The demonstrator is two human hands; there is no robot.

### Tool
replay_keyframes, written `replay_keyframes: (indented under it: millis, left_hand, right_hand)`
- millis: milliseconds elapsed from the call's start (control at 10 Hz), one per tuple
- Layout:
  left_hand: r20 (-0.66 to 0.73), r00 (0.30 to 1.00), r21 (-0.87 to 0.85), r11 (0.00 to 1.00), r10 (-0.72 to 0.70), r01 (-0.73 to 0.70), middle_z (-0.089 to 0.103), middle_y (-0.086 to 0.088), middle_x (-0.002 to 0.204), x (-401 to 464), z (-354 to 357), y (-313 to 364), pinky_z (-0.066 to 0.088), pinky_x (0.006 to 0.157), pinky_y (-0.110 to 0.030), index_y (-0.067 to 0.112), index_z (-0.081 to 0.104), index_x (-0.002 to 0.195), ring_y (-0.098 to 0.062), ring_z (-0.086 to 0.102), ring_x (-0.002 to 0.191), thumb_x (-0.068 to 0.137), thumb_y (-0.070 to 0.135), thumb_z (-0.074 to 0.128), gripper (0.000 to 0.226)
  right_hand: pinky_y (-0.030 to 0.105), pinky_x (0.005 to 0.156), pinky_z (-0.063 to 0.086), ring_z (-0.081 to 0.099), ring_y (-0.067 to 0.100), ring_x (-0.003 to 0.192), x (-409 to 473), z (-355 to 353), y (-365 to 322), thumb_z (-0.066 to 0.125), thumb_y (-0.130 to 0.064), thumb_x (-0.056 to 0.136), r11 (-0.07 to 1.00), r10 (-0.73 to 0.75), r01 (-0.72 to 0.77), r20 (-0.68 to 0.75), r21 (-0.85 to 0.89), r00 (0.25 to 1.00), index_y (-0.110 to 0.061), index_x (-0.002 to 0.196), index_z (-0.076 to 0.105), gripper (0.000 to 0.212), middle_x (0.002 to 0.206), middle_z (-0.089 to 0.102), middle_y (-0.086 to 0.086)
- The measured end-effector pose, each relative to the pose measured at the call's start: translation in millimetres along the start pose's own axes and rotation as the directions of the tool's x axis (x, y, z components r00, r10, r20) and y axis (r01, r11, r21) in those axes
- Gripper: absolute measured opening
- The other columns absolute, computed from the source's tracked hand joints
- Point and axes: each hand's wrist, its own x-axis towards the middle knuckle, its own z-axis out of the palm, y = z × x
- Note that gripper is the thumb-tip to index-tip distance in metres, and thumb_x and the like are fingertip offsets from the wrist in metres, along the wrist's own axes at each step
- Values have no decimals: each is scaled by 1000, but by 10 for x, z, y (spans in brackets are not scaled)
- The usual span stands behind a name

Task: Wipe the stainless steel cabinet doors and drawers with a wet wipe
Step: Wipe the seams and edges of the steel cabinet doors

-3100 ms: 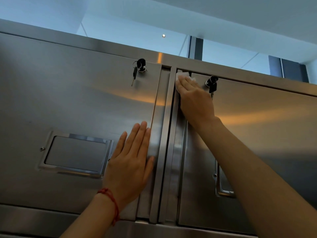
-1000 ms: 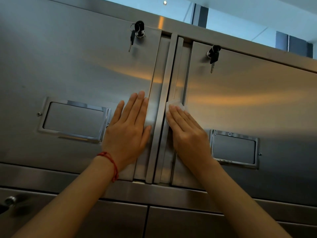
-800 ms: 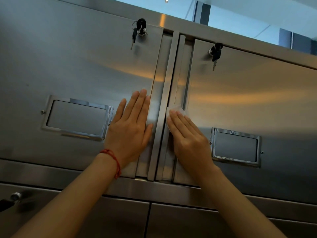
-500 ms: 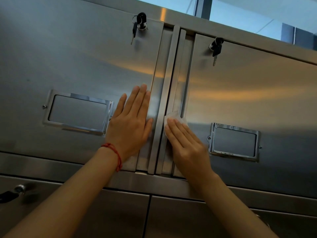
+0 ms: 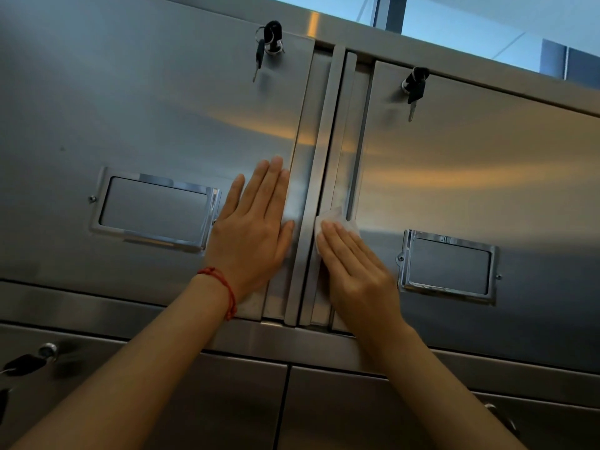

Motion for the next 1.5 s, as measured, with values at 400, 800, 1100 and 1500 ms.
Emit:
replay_keyframes:
  millis: [400,800,1100,1500]
  left_hand:
    - [-12,1000,7,1000,2,-2,25,-21,150,-3,13,-3,19,114,-47,-3,27,143,-32,22,140,95,33,26,60]
    - [-1,1000,0,1000,-5,5,25,-21,150,-3,-5,6,20,114,-47,-3,27,143,-32,22,140,95,32,26,60]
    - [2,1000,12,1000,-2,2,24,-21,150,-8,3,-2,20,114,-48,-3,26,143,-33,22,140,95,33,26,60]
    - [1,1000,10,1000,1,-1,24,-21,150,-10,4,-2,20,114,-47,-3,26,143,-32,21,140,95,33,25,60]
  right_hand:
    - [43,94,49,58,32,113,-63,8,-45,82,-2,69,1000,9,-9,15,15,1000,4,112,64,48,118,61,23]
    - [42,95,48,58,31,113,-154,16,-137,82,-2,68,1000,23,-23,-3,21,1000,4,112,65,47,118,61,23]
    - [42,94,48,59,31,112,-83,14,-117,80,-2,69,1000,24,-24,-16,-6,1000,4,111,65,45,117,62,23]
    - [44,92,50,59,32,111,3,27,-90,80,-1,70,998,55,-55,-45,-1,997,6,109,66,42,116,62,24]
